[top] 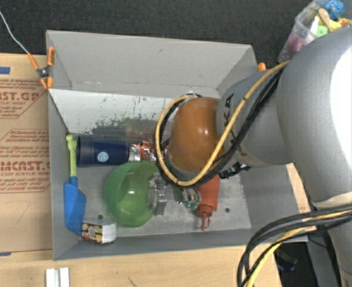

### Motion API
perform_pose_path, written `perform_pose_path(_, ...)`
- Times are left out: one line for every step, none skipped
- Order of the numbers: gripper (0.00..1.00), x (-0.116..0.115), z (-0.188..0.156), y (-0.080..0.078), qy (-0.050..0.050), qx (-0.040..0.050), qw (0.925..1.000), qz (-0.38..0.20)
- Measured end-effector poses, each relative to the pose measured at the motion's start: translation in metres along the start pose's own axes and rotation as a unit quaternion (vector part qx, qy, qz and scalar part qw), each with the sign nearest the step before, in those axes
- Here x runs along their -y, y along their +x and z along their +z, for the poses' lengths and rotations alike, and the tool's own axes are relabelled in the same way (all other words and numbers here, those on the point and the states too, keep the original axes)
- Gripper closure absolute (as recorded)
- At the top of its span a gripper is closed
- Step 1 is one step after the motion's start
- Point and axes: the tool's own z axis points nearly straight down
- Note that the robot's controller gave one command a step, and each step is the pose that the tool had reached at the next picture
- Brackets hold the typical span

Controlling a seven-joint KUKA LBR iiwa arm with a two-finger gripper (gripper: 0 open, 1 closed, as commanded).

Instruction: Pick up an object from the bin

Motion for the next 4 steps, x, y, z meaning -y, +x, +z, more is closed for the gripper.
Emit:
perform_pose_path(1.0, -0.001, -0.028, 0.007, 0.0, -0.0012, 1.0, 0.008)
perform_pose_path(0.0, -0.001, -0.028, 0.007, 0.0, -0.0011, 1.0, 0.008)
perform_pose_path(0.0, -0.001, -0.028, 0.007, 0.0, -0.0011, 1.0, 0.008)
perform_pose_path(1.0, -0.003, 0.028, 0.013, -0.001, -0.0019, 1.0, 0.008)
